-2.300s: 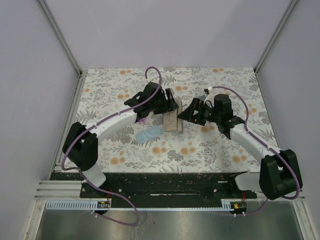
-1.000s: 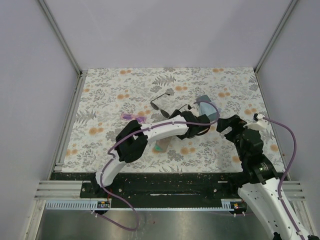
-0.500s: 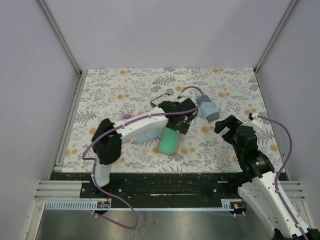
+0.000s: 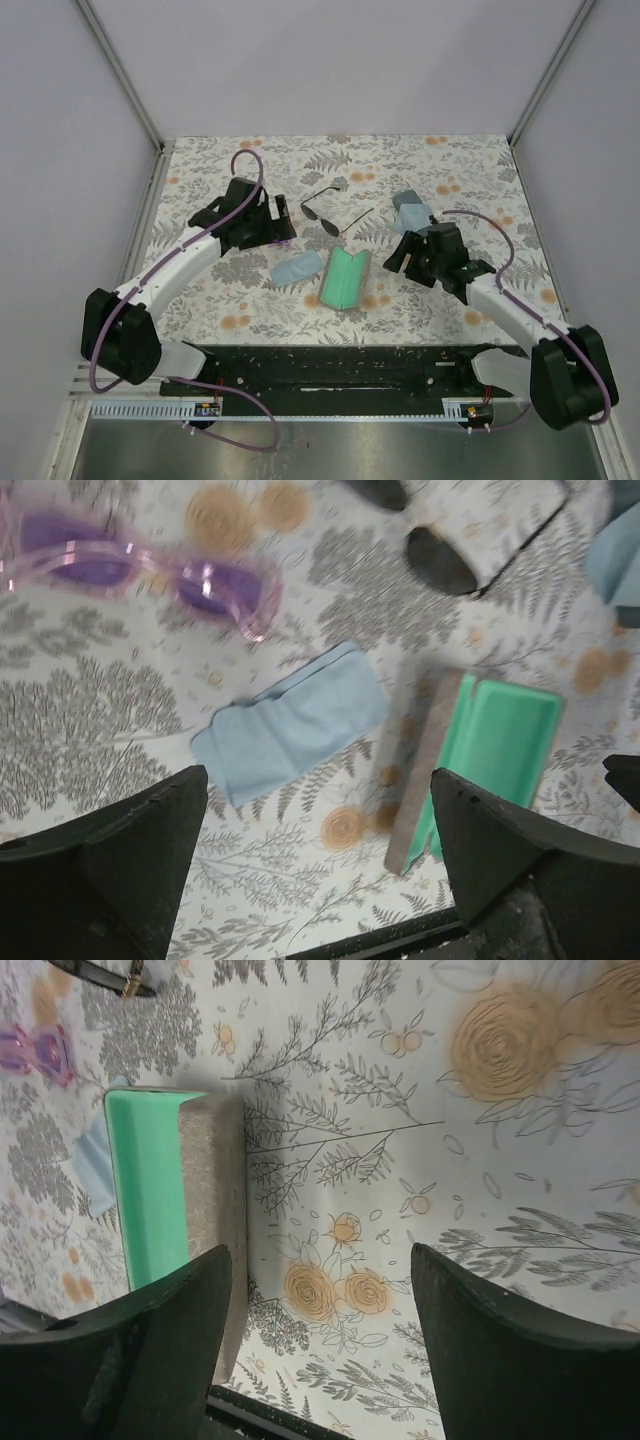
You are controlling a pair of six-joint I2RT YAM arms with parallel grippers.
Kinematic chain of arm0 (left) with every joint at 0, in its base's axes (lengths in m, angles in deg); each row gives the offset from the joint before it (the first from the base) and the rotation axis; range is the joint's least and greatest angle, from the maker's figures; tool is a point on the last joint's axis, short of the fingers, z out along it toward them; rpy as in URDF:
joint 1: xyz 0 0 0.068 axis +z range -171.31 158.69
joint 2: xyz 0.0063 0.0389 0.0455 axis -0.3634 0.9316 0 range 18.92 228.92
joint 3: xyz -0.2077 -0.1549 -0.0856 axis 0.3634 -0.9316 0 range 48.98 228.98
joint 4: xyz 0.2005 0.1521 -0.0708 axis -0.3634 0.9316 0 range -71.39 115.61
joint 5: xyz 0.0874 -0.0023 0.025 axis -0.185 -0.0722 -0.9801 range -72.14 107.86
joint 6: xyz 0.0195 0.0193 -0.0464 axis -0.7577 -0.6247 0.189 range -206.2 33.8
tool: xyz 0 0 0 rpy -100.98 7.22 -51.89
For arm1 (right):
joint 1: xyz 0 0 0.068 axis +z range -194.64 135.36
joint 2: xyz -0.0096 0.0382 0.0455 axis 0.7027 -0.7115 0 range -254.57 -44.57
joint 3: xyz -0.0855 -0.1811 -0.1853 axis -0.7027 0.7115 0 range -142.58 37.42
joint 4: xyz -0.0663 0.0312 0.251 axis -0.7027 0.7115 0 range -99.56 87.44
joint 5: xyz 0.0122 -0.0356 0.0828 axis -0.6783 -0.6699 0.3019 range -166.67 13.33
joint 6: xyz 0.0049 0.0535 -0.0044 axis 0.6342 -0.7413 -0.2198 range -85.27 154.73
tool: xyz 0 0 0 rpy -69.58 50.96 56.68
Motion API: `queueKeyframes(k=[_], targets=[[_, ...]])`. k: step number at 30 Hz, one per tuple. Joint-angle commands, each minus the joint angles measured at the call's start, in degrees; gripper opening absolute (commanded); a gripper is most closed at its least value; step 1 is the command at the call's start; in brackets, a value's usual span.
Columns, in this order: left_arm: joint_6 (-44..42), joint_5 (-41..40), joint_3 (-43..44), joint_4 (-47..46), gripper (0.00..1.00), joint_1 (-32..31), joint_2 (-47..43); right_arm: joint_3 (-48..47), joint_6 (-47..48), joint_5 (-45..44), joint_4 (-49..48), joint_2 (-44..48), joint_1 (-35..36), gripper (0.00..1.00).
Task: Organize the sunglasses
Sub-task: Pick up the opened sunglasses case from the center of the board.
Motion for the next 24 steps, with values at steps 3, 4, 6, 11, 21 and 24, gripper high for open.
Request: queueKeyframes(k=[3,4,6,11,21,24], targets=[[6.0,7.75,-13.38,-11.36,0.96,6.79,-5.0,-3.7,1.72,12.32,-9.12,-8.11,2.16,0.74],[6.36,7.23,-14.27,-11.8,0.95,7.32,-5.61,-3.7,1.72,12.94,-10.08,-8.55,2.68,0.74],[6.97,6.78,-15.77,-12.5,0.95,8.11,-6.32,-3.96,1.72,13.64,-11.58,-9.52,3.74,0.74],[8.38,8.01,-18.14,-15.31,0.95,9.34,-7.2,-5.37,1.72,13.56,-11.76,-12.41,5.32,0.74],[8.03,7.05,-18.23,-15.5,0.95,9.78,-6.58,-6.77,0.84,11.98,-12.64,-20.59,8.05,0.65],[8.64,5.03,-19.02,-15.06,0.94,9.87,-6.14,-6.95,0.4,12.5,-14.82,-21.65,8.14,0.47]])
